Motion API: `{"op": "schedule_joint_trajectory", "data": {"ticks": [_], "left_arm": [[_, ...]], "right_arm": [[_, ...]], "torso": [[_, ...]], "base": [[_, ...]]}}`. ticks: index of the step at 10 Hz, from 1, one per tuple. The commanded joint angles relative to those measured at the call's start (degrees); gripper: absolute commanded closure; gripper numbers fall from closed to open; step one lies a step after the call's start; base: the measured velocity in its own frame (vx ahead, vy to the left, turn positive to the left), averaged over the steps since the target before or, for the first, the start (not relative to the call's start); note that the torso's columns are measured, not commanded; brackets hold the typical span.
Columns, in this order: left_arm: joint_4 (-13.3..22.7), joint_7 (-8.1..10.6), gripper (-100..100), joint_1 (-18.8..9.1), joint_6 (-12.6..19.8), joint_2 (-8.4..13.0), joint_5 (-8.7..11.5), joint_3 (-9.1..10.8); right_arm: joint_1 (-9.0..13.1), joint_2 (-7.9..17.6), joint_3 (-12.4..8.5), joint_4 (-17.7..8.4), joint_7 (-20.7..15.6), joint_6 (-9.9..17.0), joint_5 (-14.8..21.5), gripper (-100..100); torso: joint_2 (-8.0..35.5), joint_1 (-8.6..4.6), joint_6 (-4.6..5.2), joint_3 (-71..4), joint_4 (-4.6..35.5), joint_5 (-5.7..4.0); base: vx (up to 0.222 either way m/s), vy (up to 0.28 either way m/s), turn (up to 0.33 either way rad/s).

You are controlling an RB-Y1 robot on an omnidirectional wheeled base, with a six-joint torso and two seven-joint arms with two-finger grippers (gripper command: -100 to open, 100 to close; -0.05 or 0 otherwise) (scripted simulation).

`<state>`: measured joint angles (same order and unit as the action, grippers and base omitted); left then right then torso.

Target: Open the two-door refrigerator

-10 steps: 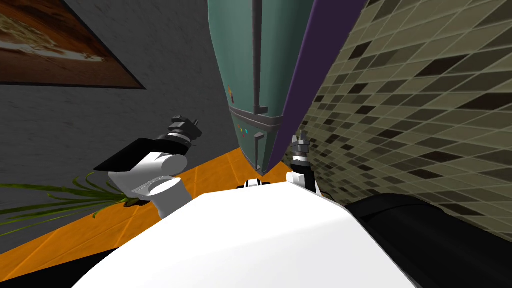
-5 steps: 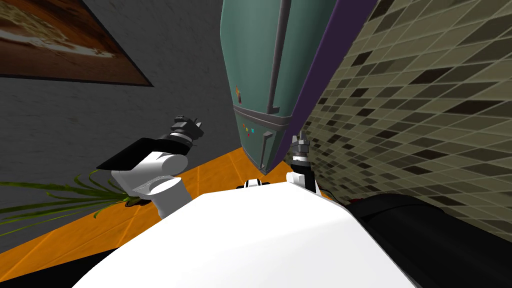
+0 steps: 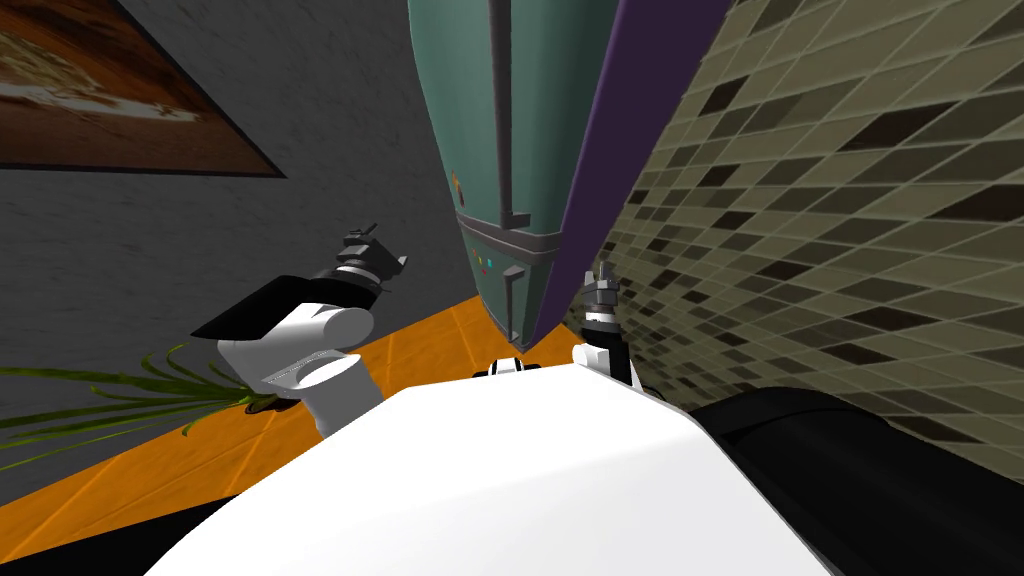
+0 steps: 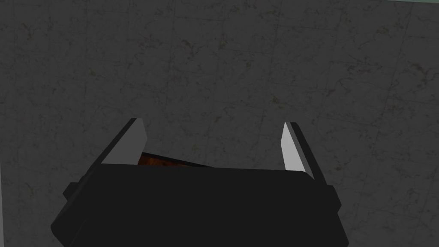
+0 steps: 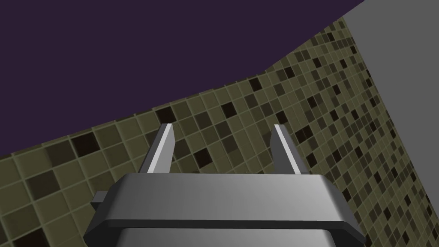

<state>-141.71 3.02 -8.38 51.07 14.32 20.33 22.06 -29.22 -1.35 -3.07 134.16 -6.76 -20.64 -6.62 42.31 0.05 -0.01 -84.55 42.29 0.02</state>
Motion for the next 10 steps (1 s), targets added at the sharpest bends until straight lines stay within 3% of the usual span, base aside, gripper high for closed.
{"op": "schedule_joint_trajectory", "data": {"ticks": [1,10], "left_arm": [[0.12,0.05,-100,-0.27,0.54,-0.08,-0.75,0.82],[0.52,0.15,-100,-1.30,3.25,-0.06,-3.25,4.68]], "right_arm": [[0.00,0.00,0.00,0.00,0.00,0.00,0.00,0],[0.01,0.00,0.00,0.00,0.00,0.00,0.00,0]], "torso": [[0.00,0.04,0.01,0.00,0.00,0.01],[0.03,-0.12,0.01,0.02,0.01,-0.04]], "base": [[0.028,-0.210,0.019],[0.029,-0.245,0.037]]}}
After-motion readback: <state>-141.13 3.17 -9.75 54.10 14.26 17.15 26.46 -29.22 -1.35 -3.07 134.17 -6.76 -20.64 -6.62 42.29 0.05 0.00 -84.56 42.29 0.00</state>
